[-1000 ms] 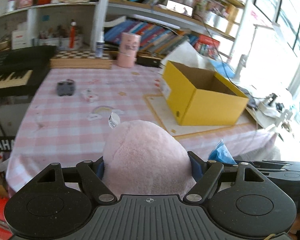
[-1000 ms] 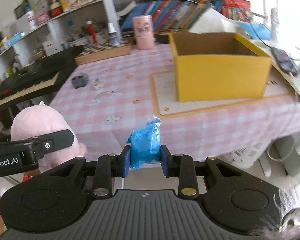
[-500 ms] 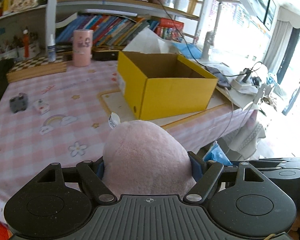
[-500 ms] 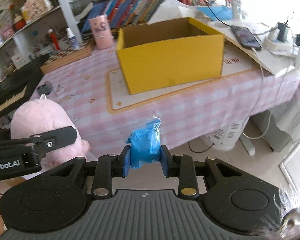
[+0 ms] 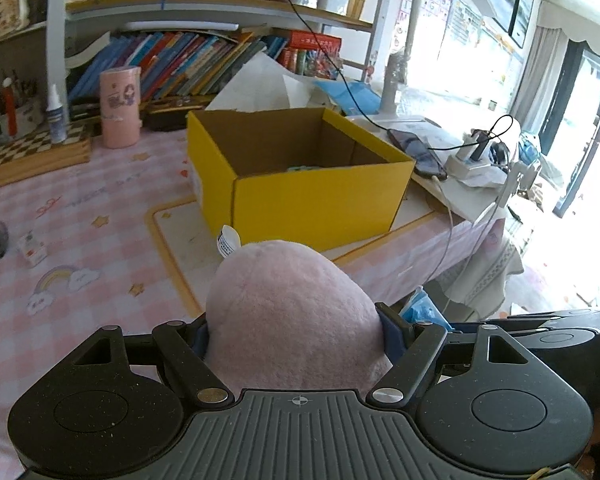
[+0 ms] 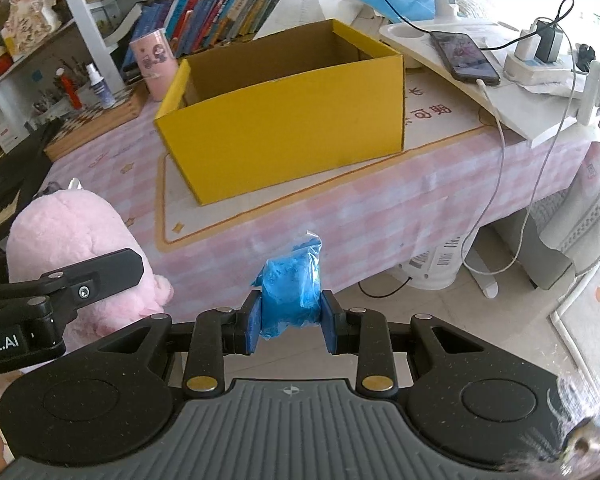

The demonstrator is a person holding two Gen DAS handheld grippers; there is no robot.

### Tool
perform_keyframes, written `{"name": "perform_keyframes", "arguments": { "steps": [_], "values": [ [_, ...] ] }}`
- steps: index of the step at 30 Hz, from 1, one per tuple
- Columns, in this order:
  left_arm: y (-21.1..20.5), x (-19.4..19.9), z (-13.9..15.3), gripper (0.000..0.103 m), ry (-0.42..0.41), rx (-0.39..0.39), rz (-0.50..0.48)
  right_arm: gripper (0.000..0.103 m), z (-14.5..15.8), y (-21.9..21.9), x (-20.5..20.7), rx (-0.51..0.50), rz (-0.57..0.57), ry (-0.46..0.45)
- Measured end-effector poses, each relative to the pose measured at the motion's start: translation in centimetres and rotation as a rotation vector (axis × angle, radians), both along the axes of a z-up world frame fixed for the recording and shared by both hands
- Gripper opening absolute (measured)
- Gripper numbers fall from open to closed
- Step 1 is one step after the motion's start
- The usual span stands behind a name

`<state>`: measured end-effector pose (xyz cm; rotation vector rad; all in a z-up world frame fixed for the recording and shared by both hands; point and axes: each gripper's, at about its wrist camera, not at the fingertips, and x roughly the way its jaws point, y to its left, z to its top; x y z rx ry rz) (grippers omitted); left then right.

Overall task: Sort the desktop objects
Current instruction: 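Carry the plush pig and blue bag with both tools over the yellow box, then open both tools to drop the plush pig and blue bag into the box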

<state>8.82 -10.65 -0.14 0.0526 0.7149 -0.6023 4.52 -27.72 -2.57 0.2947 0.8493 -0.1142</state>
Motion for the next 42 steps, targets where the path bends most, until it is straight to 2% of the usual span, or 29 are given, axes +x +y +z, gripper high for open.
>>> {"name": "perform_keyframes", "arguments": {
  "steps": [5, 11, 16, 24, 33, 37, 39, 42],
  "values": [
    [-2.1, 1.5, 0.9, 0.079, -0.057, -0.013, -0.012, 0.028, 0.5, -2.2, 1.5, 0.006, -0.01, -0.032],
    [-5.0, 4.0, 3.1, 0.079, -0.15, -0.041, -0.023, 0.028, 2.9, -4.9, 3.8, -0.051, 0.003, -0.153],
    [-7.3, 7.0, 4.4, 0.079, -0.21, -0.049, 0.028, 0.028, 5.0, -7.5, 6.8, -0.09, 0.029, -0.241],
    [-9.6, 12.2, 3.8, 0.079, -0.201, 0.022, 0.113, 0.028, 7.3, -11.0, 13.0, -0.142, 0.131, -0.329],
    [-11.6, 16.7, 0.2, 0.079, -0.027, 0.116, 0.172, 0.028, 6.7, -11.3, 20.5, -0.24, 0.268, -0.313],
    [-12.3, 17.4, -1.3, 0.081, 0.04, 0.156, 0.153, 0.028, 5.4, -10.8, 24.2, -0.249, 0.364, -0.228],
    [-13.1, 17.4, -1.7, 0.083, 0.032, 0.196, 0.133, 0.028, 4.4, -10.3, 26.0, -0.262, 0.419, -0.176],
    [-13.3, 17.4, -1.7, 0.084, 0.031, 0.208, 0.129, 0.028, 3.0, -9.2, 27.7, -0.301, 0.496, -0.113]
  ]
}}
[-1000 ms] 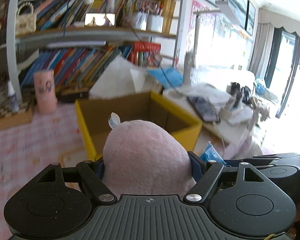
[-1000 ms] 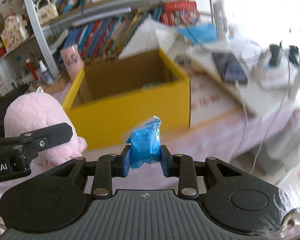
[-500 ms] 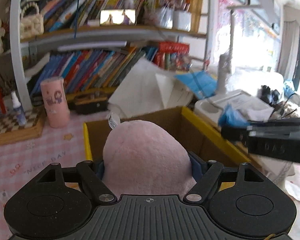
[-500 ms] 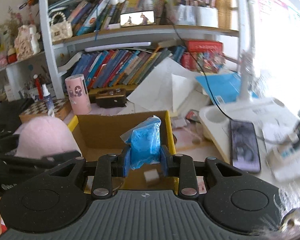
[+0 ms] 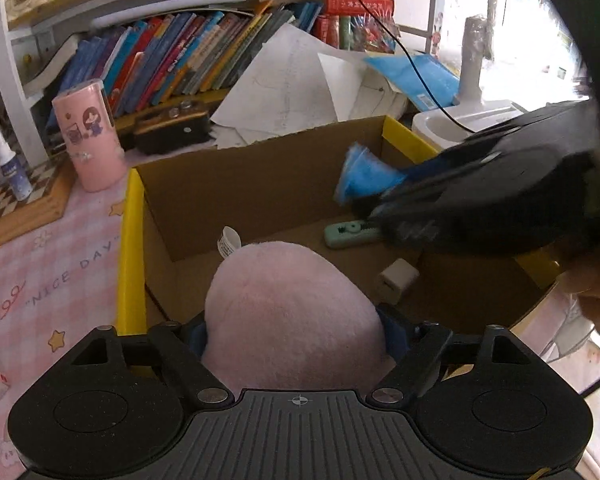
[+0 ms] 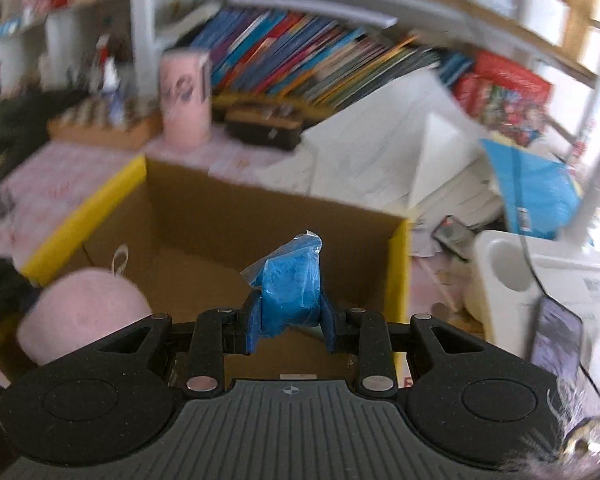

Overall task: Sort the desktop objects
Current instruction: 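Open both tools to drop the plush pig and blue bag into the box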

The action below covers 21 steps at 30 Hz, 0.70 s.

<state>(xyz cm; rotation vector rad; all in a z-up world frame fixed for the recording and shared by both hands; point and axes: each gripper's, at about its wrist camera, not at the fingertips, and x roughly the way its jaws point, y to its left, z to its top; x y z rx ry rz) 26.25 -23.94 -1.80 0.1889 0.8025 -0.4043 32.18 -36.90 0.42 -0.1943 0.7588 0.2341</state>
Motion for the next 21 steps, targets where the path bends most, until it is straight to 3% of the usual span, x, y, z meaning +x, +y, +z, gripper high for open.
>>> {"name": "perform_keyframes", "arguments": {
  "steps": [7, 11, 13, 14, 16, 21],
  "values": [
    [-0.5, -0.4, 0.5, 0.086, -0.04, 0.031, -0.01, 0.028, -2.6, 1.2, 1.5, -0.052, 0.075, 0.117],
    [-0.9, -0.9, 1.2, 0.087, -0.107, 0.05, 0.001, 0.028, -2.5, 1.3, 1.4, -0.048, 0.074, 0.119],
    [-1.0, -1.1, 1.5, 0.088, -0.132, 0.056, 0.006, 0.031, -2.3, 1.1, 1.3, -0.028, 0.064, 0.106],
    [-1.0, -1.1, 1.6, 0.088, -0.139, 0.055, 0.008, 0.04, -2.1, 1.0, 1.1, -0.027, 0.052, 0.09],
    [-0.8, -1.4, 2.0, 0.089, -0.163, 0.047, 0.018, 0.047, -1.7, 0.8, 1.0, -0.014, 0.039, 0.055],
    [0.1, -2.5, 3.4, 0.09, -0.223, 0.016, 0.044, 0.055, 0.3, -0.4, -0.9, 0.068, -0.019, -0.051]
  ]
}}
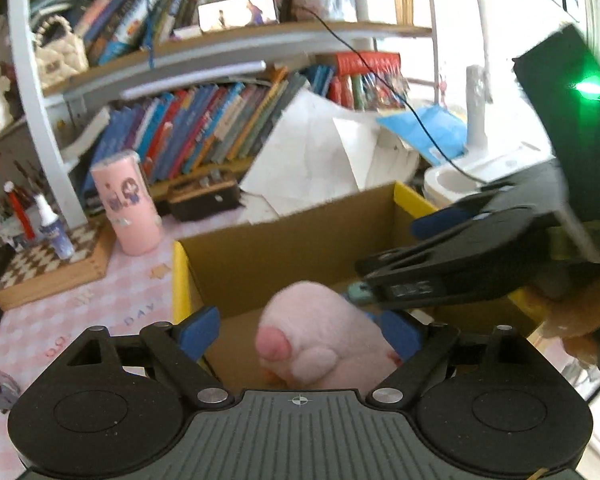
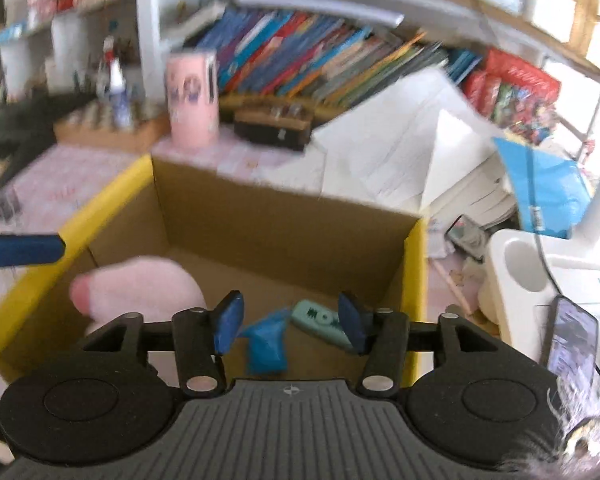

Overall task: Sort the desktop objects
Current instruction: 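Open both tools to drop the plush pig and blue bag into the box, then withdraw both open tools from the box toward the remaining table items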

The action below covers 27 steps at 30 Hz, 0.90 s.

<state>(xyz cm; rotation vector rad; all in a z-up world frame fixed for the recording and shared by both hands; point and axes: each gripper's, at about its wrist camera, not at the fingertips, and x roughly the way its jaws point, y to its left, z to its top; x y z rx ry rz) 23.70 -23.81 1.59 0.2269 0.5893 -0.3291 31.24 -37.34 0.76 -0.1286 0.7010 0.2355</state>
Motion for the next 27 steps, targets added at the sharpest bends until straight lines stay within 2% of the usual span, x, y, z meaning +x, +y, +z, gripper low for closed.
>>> {"name": "perform_keyframes", "arguments": {
  "steps": [4, 14, 17, 27],
  "values": [
    [1.1, -1.4, 1.2, 0.09, -0.036, -0.046, 0.028, 0.058, 1.6, -0.8, -2.9, 0.039, -0.059, -0.088],
    [4.9, -5.8, 2.7, 0.09, -0.063, -0.179, 0.096, 0.06, 3.1, -1.3, -9.4, 0.096, -0.197, -0.157],
    [6.3, -6.8, 2.4, 0.09, -0.077, -0.189, 0.121, 0.062, 3.0, -0.7, -11.5, 0.088, -0.228, -0.186],
    [11.4, -9.9, 0.7, 0.09, -0.054, -0.204, 0.215, 0.063, 0.8, 3.1, -17.0, 0.077, -0.311, -0.144]
  ]
}}
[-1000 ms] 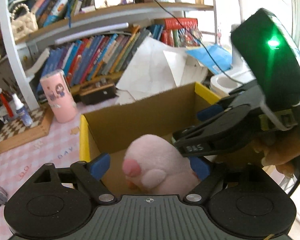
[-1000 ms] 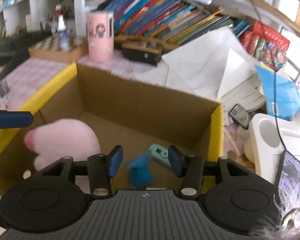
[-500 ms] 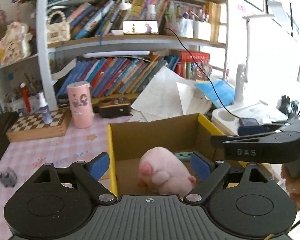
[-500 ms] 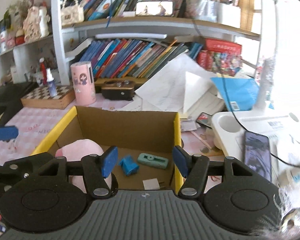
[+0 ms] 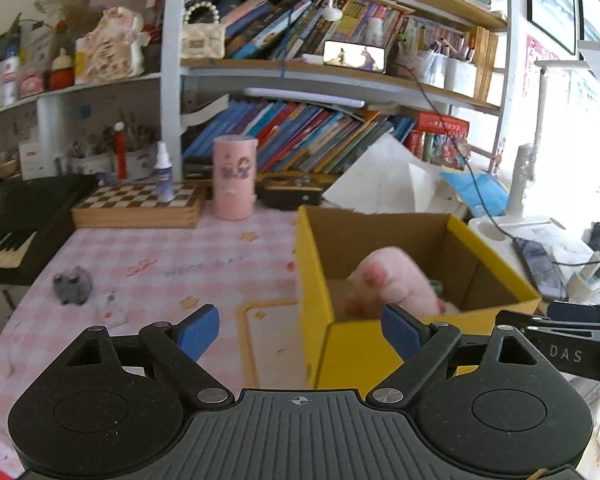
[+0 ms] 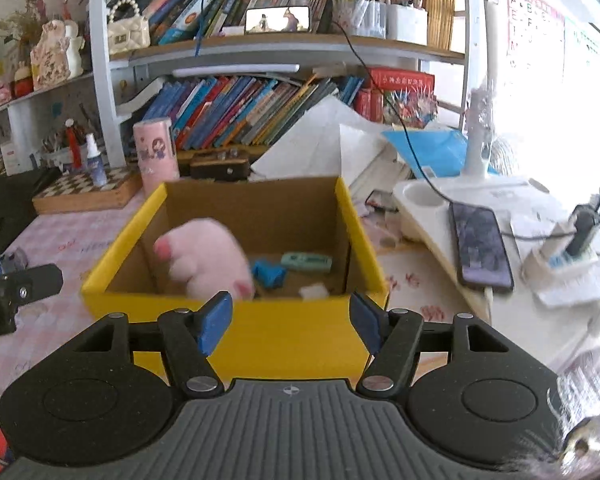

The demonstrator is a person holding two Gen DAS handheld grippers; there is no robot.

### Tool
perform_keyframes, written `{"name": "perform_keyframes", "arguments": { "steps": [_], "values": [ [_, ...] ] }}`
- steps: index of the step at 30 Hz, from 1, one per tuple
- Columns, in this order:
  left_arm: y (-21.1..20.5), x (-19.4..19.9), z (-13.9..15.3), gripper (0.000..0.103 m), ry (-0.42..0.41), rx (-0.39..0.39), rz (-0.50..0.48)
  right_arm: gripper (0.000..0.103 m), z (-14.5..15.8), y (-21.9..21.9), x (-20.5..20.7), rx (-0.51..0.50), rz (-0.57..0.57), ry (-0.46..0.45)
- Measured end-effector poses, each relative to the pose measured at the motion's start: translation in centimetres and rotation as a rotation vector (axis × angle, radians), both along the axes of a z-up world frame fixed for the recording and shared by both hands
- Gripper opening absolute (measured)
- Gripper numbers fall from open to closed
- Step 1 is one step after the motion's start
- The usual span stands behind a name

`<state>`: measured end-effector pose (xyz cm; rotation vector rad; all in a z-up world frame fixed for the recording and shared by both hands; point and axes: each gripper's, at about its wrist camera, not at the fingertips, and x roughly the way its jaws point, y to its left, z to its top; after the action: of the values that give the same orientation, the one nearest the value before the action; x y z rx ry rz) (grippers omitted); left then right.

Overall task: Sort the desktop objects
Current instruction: 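Withdraw both open tools from the box toward the remaining table items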

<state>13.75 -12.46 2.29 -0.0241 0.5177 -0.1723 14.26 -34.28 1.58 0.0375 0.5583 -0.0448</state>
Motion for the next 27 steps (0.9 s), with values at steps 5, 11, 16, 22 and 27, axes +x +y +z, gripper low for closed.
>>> {"name": "perform_keyframes", "arguments": {
  "steps": [5, 11, 16, 22, 27],
  "values": [
    [2.1, -1.9, -0.9, 0.09, 0.012, 0.045, 0.02, 0.063, -0.8, 2.6, -1.6, 0.01, -0.016, 0.032],
    [5.3, -3.8, -1.9, 0.09, 0.081, 0.06, 0.042, 0.063, -1.9, 6.0, -3.4, 0.032, -0.004, 0.097],
    [8.0, -5.3, -2.4, 0.09, 0.116, 0.061, 0.07, 0.064, -2.3, 9.5, -4.8, 0.032, 0.047, 0.128],
    [11.2, -7.1, -2.4, 0.09, 0.127, 0.051, 0.114, 0.064, -2.3, 13.2, -6.2, 0.03, 0.11, 0.133],
    [13.3, -8.2, -2.4, 0.09, 0.137, 0.053, 0.133, 0.066, -2.3, 15.7, -7.1, 0.029, 0.155, 0.13]
  ]
}}
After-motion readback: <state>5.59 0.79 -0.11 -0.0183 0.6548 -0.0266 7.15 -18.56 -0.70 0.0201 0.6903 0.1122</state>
